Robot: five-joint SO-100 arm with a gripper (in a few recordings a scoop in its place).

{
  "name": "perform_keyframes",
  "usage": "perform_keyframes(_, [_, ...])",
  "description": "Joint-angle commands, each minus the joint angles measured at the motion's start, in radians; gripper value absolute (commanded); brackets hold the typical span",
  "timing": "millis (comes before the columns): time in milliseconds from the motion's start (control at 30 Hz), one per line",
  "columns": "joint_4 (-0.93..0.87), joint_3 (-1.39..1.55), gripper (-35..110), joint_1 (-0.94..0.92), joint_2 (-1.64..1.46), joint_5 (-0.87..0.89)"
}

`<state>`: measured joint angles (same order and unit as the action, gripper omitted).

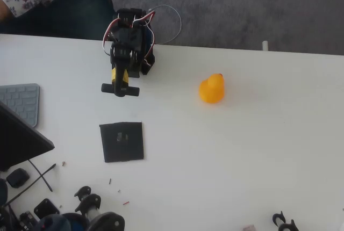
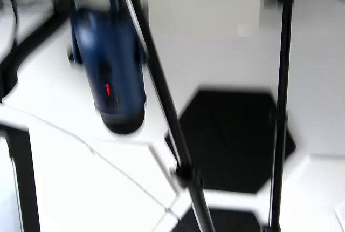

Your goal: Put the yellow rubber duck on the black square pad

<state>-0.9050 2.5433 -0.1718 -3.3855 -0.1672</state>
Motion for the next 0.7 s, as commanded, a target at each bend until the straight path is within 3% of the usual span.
perform_keyframes(0, [0.103,-0.029,1,-0.015,-0.002,-0.04])
perform_keyframes(233, [0.288,-0.026,1,-0.014,0.072,-0.155])
perform_keyframes(667, [0.558,-0.043,1,0.005,0.523,-0.319])
